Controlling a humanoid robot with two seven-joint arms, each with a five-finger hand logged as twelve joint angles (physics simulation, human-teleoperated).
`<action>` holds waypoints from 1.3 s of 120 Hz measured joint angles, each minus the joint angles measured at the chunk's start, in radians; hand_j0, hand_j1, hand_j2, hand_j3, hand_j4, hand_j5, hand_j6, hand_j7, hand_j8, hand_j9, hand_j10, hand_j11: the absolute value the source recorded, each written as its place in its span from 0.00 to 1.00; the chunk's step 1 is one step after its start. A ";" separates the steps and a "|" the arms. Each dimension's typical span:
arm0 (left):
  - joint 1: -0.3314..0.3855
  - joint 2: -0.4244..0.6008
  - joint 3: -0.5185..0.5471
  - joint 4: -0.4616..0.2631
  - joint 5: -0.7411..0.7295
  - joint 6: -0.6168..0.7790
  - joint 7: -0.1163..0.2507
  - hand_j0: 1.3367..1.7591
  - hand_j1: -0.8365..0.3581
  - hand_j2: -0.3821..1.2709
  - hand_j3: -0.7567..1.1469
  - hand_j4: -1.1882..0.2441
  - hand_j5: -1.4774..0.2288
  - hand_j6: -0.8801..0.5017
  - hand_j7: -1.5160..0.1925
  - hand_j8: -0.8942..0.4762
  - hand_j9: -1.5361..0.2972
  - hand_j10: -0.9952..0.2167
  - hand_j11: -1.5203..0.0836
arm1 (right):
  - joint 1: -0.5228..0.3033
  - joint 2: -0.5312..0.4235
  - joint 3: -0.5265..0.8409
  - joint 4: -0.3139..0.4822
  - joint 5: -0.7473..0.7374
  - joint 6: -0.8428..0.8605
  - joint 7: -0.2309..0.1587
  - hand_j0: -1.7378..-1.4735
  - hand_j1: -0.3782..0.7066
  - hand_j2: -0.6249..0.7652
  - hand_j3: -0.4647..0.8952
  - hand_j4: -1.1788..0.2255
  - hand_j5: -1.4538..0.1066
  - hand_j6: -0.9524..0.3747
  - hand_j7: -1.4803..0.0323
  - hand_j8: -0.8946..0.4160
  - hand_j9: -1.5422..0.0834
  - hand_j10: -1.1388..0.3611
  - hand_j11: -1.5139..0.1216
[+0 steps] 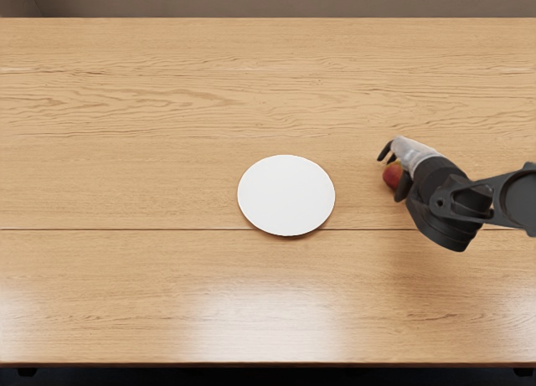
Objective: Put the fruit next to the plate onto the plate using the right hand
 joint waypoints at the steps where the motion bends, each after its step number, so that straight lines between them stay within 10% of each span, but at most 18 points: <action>1: 0.000 0.000 0.000 0.000 0.000 0.000 0.000 0.76 0.76 0.26 0.40 0.67 0.69 0.47 0.71 0.48 0.67 0.63 0.76 | -0.001 0.000 0.000 -0.001 0.000 0.000 0.000 0.30 0.46 0.40 0.34 0.54 0.62 0.43 0.64 0.43 0.64 0.48 0.62; 48: 0.000 0.000 0.000 0.000 0.000 0.000 0.000 0.76 0.76 0.26 0.40 0.67 0.69 0.47 0.71 0.48 0.67 0.63 0.76 | -0.019 0.002 0.026 -0.010 -0.005 0.000 -0.002 0.32 0.63 0.46 0.34 0.40 0.49 0.38 0.49 0.39 0.51 0.44 0.48; 100: 0.000 0.000 0.000 0.000 0.000 0.000 0.000 0.76 0.76 0.26 0.40 0.67 0.69 0.47 0.71 0.48 0.67 0.63 0.76 | -0.020 -0.023 0.058 -0.013 0.014 0.000 -0.001 0.32 0.59 0.83 0.34 0.30 0.31 0.21 0.33 0.30 0.35 0.34 0.32; 156: 0.000 0.000 0.000 0.000 0.000 0.000 0.000 0.76 0.76 0.26 0.40 0.67 0.69 0.47 0.71 0.48 0.67 0.63 0.76 | -0.067 -0.090 0.443 -0.009 0.059 0.324 0.000 0.31 0.61 0.86 0.34 0.30 0.24 0.23 0.30 0.33 0.31 0.35 0.29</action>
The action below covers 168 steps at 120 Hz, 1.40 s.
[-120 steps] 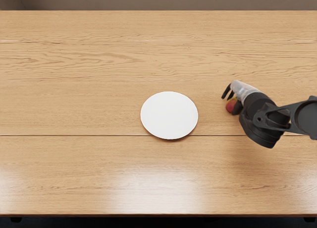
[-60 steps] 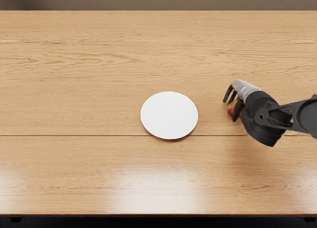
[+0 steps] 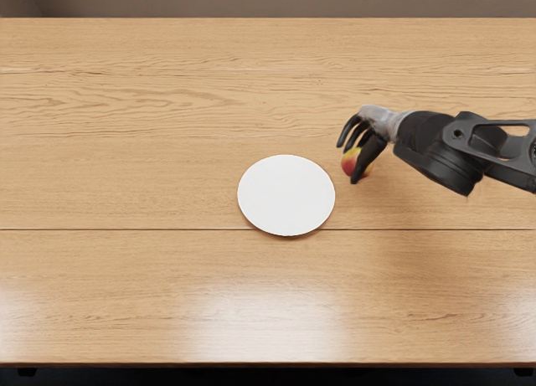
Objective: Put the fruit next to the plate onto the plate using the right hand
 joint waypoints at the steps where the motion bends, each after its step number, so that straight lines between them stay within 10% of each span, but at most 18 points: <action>1: 0.000 0.000 0.000 0.000 0.000 0.000 0.000 0.76 0.76 0.26 0.40 0.67 0.69 0.47 0.71 0.48 0.67 0.63 0.76 | -0.001 0.002 0.005 0.000 0.002 0.006 0.000 0.31 0.61 0.85 0.34 0.30 0.24 0.23 0.30 0.33 0.31 0.35 0.29; 56: 0.000 0.000 0.000 0.000 0.000 0.000 0.000 0.76 0.76 0.26 0.40 0.67 0.69 0.47 0.71 0.48 0.67 0.63 0.76 | -0.023 0.213 0.096 -0.054 0.028 0.074 0.000 0.31 0.61 0.82 0.34 0.30 0.22 0.26 0.29 0.35 0.30 0.38 0.29; 100: 0.000 0.000 0.000 0.000 0.000 0.000 0.000 0.76 0.76 0.26 0.40 0.67 0.69 0.47 0.71 0.48 0.67 0.63 0.76 | -0.035 0.199 0.138 -0.059 0.023 0.077 0.000 0.30 0.23 0.51 0.34 0.68 0.73 0.56 0.78 0.56 0.76 0.63 0.74; 168: 0.000 0.000 0.000 0.000 0.000 0.000 0.000 0.76 0.76 0.26 0.40 0.67 0.69 0.47 0.71 0.48 0.67 0.63 0.76 | -0.638 -0.201 0.999 -0.069 0.656 0.854 0.000 0.30 0.08 0.45 0.34 0.80 0.89 0.68 0.93 0.64 0.91 0.72 0.88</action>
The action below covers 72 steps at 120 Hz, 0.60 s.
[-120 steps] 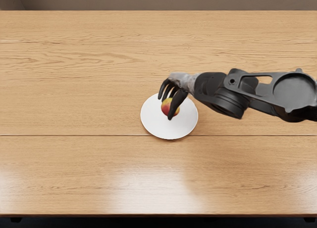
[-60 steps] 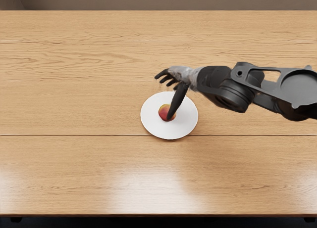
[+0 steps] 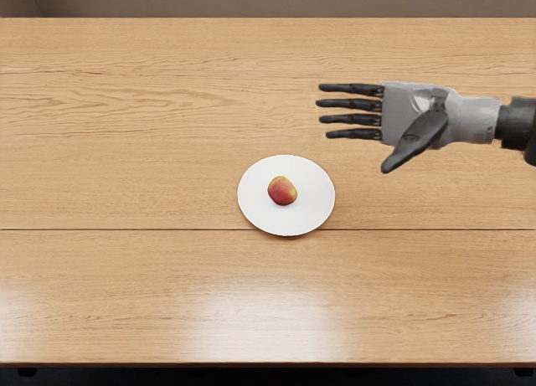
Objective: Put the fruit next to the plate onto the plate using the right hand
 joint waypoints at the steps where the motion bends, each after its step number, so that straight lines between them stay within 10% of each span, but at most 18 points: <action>1: 0.000 0.000 0.000 0.000 0.000 0.000 0.000 0.76 0.76 0.26 0.40 0.67 0.69 0.47 0.71 0.48 0.67 0.63 0.76 | -0.008 -0.004 0.005 -0.002 0.007 0.003 0.000 0.30 0.08 0.45 0.34 0.80 0.89 0.68 0.93 0.64 0.91 0.73 0.88; 72: 0.000 0.000 0.000 0.000 0.000 0.000 0.000 0.76 0.76 0.26 0.40 0.67 0.69 0.47 0.71 0.48 0.67 0.63 0.76 | -0.174 -0.114 0.096 -0.070 0.116 0.045 0.000 0.30 0.07 0.44 0.34 0.81 0.90 0.69 0.94 0.65 0.92 0.73 0.89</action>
